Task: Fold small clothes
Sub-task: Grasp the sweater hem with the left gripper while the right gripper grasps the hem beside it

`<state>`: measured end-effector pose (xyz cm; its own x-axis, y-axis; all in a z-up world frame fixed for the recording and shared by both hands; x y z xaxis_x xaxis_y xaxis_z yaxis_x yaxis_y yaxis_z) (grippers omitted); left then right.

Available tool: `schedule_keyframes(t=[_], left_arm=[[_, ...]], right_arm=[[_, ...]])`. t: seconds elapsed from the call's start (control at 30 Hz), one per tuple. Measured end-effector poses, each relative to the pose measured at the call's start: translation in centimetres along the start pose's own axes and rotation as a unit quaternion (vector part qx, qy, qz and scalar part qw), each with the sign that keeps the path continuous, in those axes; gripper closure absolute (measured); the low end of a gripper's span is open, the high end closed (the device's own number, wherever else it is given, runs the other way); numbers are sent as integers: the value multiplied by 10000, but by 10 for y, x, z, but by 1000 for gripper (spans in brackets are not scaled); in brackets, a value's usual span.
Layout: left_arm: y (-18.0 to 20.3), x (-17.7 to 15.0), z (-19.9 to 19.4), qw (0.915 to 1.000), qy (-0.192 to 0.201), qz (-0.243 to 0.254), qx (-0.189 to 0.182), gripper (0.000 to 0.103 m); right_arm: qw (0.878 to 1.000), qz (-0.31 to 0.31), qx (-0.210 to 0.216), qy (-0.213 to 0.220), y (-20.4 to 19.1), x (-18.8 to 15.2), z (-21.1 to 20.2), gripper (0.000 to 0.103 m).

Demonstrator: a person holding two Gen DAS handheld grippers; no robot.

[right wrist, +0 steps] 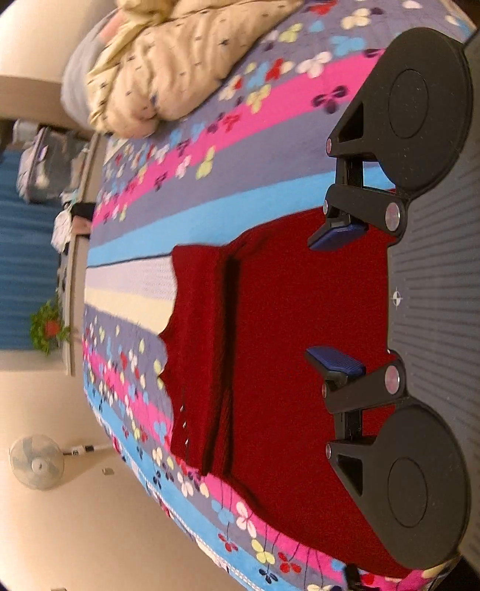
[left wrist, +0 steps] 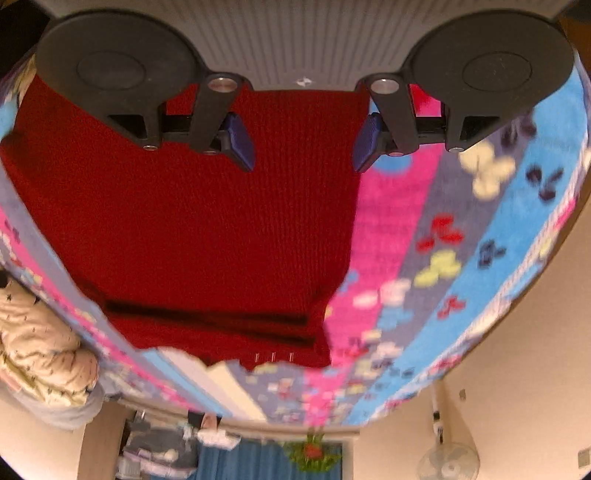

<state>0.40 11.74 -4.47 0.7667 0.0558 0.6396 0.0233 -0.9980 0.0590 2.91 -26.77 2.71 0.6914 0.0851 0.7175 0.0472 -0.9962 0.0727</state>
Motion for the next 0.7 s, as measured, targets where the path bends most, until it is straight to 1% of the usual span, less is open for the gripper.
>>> schedule_keyframes(t=[0.07,0.13,0.2,0.27,0.33,0.4,0.43,0.5,0.57,0.7], left_arm=[[0,-8,1,9999,-88,20,55,38],[-2,-9,1,9999,-27,80,111,38],[-5,-11,6,9999,-122,0,104,38],[-13,-13,16,9991,-357,-234,65,38],[-20,-17,25,9967,-630,-505,-44,38],[-25,-20,33,9938,-837,-716,-145,38],[-27,-22,36,9926,-915,-776,-165,38],[-31,-24,40,9914,-1007,-817,-166,38],[-31,-26,41,9909,-1048,-826,-151,38],[-30,-28,42,9919,-1064,-693,-59,38]], right_arm=[[9999,140,-5,-49,12,-11,2,44],[9996,268,-70,-70,28,-25,8,42],[9984,529,-87,-156,50,-43,21,42],[9956,820,-149,-422,73,-67,38,42],[9914,1096,-33,-713,89,-91,55,42],[9840,1320,49,-1192,101,-113,73,42],[9801,1468,73,-1334,105,-120,78,42],[9778,1517,128,-1442,108,-130,85,42],[9765,1527,59,-1519,111,-136,89,42],[9750,1637,165,-1496,114,-141,90,41]])
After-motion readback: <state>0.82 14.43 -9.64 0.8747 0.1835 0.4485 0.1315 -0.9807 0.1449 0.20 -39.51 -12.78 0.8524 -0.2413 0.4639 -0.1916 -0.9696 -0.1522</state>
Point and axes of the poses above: each gripper's, at about its wrist camera, not at the fingertips, and z roughly the way its jaws point, y to its right, x to its top, the point moved 6 cm from there along z, roughly the way its jaws point, and after that the axes turned 4 degrees about -z, right-handed, at the moved point
